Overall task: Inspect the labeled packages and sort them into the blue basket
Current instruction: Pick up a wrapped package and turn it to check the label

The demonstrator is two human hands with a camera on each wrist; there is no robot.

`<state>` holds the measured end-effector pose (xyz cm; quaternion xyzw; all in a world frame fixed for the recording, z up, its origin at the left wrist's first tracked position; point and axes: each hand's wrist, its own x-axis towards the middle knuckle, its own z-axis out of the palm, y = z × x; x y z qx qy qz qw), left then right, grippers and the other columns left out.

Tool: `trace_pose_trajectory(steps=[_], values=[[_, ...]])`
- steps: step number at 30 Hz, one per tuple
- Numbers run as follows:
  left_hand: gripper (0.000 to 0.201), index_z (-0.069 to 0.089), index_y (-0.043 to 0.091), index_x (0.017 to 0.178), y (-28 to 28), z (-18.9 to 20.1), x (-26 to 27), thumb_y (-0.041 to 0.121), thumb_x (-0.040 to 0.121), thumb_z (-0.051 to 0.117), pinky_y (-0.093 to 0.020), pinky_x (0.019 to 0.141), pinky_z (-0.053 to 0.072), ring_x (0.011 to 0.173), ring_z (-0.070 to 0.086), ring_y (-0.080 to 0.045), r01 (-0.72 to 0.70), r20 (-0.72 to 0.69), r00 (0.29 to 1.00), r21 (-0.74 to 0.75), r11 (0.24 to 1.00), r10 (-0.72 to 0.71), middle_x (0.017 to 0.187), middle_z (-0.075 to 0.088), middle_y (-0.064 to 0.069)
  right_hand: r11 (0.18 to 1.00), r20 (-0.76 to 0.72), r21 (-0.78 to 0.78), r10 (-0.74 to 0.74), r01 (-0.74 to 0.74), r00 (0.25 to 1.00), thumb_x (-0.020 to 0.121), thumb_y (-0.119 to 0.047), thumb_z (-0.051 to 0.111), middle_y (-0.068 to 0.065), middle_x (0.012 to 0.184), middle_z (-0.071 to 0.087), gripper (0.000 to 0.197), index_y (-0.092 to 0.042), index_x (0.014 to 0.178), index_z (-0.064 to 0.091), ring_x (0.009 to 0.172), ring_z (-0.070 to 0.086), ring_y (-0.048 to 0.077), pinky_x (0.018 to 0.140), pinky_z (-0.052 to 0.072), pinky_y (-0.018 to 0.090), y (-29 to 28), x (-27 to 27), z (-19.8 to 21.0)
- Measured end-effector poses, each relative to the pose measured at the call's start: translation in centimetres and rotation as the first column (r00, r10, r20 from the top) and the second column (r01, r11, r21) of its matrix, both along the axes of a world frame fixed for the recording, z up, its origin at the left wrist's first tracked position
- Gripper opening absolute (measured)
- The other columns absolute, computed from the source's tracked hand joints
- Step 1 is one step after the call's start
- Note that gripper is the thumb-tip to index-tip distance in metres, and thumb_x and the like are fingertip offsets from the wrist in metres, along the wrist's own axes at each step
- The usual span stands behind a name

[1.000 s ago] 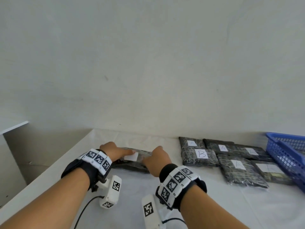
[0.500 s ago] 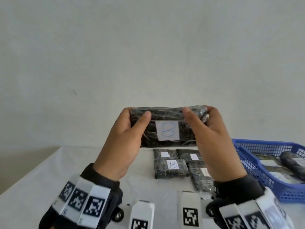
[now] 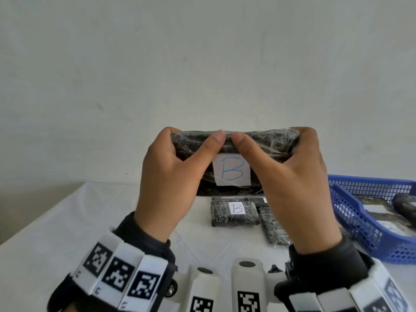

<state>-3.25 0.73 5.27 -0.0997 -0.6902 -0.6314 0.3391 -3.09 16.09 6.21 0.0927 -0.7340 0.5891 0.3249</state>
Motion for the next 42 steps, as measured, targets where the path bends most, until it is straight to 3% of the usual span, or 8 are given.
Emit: trace_pose_trajectory(steps=[8, 13, 19, 24, 26, 35, 39, 42], values=[[0.047, 0.057, 0.014, 0.084, -0.4, 0.5, 0.2, 0.061, 0.081, 0.063, -0.016, 0.06, 0.049, 0.064, 0.062, -0.002, -0.05, -0.068, 0.997, -0.104, 0.993, 0.043, 0.068, 0.064, 0.012, 1.0, 0.0, -0.013, -0.012, 0.012, 1.0, 0.076, -0.068, 0.074, 0.001, 0.091, 0.066, 0.058, -0.018, 0.1, 0.055, 0.077, 0.062, 0.017, 0.066, 0.051, 0.031, 0.2, -0.3, -0.1], [0.04, 0.05, 0.012, 0.083, -0.8, 0.8, 0.3, 0.047, 0.102, 0.051, -0.013, 0.052, 0.036, 0.052, 0.042, -0.002, -0.047, -0.086, 0.996, -0.119, 0.992, 0.037, 0.057, 0.046, 0.013, 0.999, -0.025, -0.042, 0.02, -0.021, 0.999, 0.097, -0.056, 0.061, -0.007, 0.076, 0.059, 0.04, -0.018, 0.089, 0.057, 0.07, 0.055, 0.015, 0.067, 0.044, 0.035, 1.4, -0.2, 0.4], [0.043, 0.043, 0.013, 0.076, -1.0, 0.5, -0.4, 0.043, 0.108, 0.044, -0.021, 0.059, 0.034, 0.059, 0.04, -0.007, 0.022, -0.003, 1.0, -0.072, 0.997, -0.022, 0.061, 0.039, 0.006, 0.982, -0.039, -0.127, 0.135, -0.139, 0.99, 0.106, -0.044, 0.055, -0.002, 0.072, 0.052, 0.041, -0.006, 0.09, 0.058, 0.067, 0.048, 0.013, 0.061, 0.043, 0.025, 1.9, -0.6, 0.3], [0.05, 0.063, 0.011, 0.11, -1.0, 0.4, -0.3, 0.058, 0.101, 0.048, -0.055, 0.094, 0.052, 0.101, 0.064, -0.039, 0.156, 0.083, 0.984, 0.045, 0.987, -0.16, 0.103, 0.065, -0.023, 0.959, -0.058, -0.205, 0.188, -0.196, 0.98, 0.108, -0.041, 0.052, 0.02, 0.079, 0.058, 0.046, 0.001, 0.09, 0.06, 0.073, 0.053, 0.022, 0.066, 0.05, 0.034, 2.5, -1.0, 0.2], [0.037, 0.067, 0.01, 0.107, -1.0, 0.4, -0.4, 0.042, 0.108, 0.048, -0.049, 0.091, 0.054, 0.103, 0.066, -0.039, 0.16, 0.033, 0.986, 0.069, 0.985, -0.163, 0.109, 0.067, -0.024, 0.963, -0.059, -0.213, 0.157, -0.166, 0.986, 0.108, -0.043, 0.054, 0.029, 0.089, 0.069, 0.047, -0.002, 0.09, 0.067, 0.076, 0.063, 0.026, 0.073, 0.06, 0.046, 2.6, -1.2, 0.1], [0.057, 0.058, -0.006, 0.113, -0.8, 0.3, -0.3, 0.048, 0.102, 0.045, -0.069, 0.104, 0.044, 0.104, 0.065, -0.043, 0.203, 0.011, 0.978, 0.184, 0.962, -0.208, 0.11, 0.063, -0.032, 0.976, -0.178, -0.212, 0.014, -0.052, 0.984, 0.106, -0.034, 0.06, -0.008, 0.064, 0.061, 0.024, -0.019, 0.089, 0.066, 0.06, 0.051, 0.008, 0.053, 0.045, 0.027, 2.0, -1.3, 0.1], [0.073, 0.057, -0.005, 0.111, -0.5, 0.5, -0.2, 0.065, 0.092, 0.05, -0.069, 0.1, 0.048, 0.106, 0.065, -0.047, 0.166, 0.065, 0.982, 0.153, 0.974, -0.178, 0.107, 0.065, -0.031, 0.993, -0.205, -0.079, -0.1, 0.085, 0.974, 0.105, -0.042, 0.061, -0.001, 0.073, 0.068, 0.025, -0.02, 0.094, 0.068, 0.061, 0.055, 0.018, 0.06, 0.051, 0.042, 1.7, -1.3, -0.1], [0.059, 0.066, 0.011, 0.103, -0.3, 0.1, -0.3, 0.067, 0.085, 0.062, -0.058, 0.093, 0.057, 0.097, 0.073, -0.03, 0.092, 0.035, 0.995, 0.039, 0.995, -0.093, 0.1, 0.076, -0.012, 0.985, -0.177, 0.003, -0.171, 0.174, 0.969, 0.096, -0.056, 0.064, -0.008, 0.074, 0.066, 0.033, -0.023, 0.099, 0.065, 0.069, 0.06, 0.006, 0.062, 0.047, 0.016, 1.4, -1.1, -0.2]])
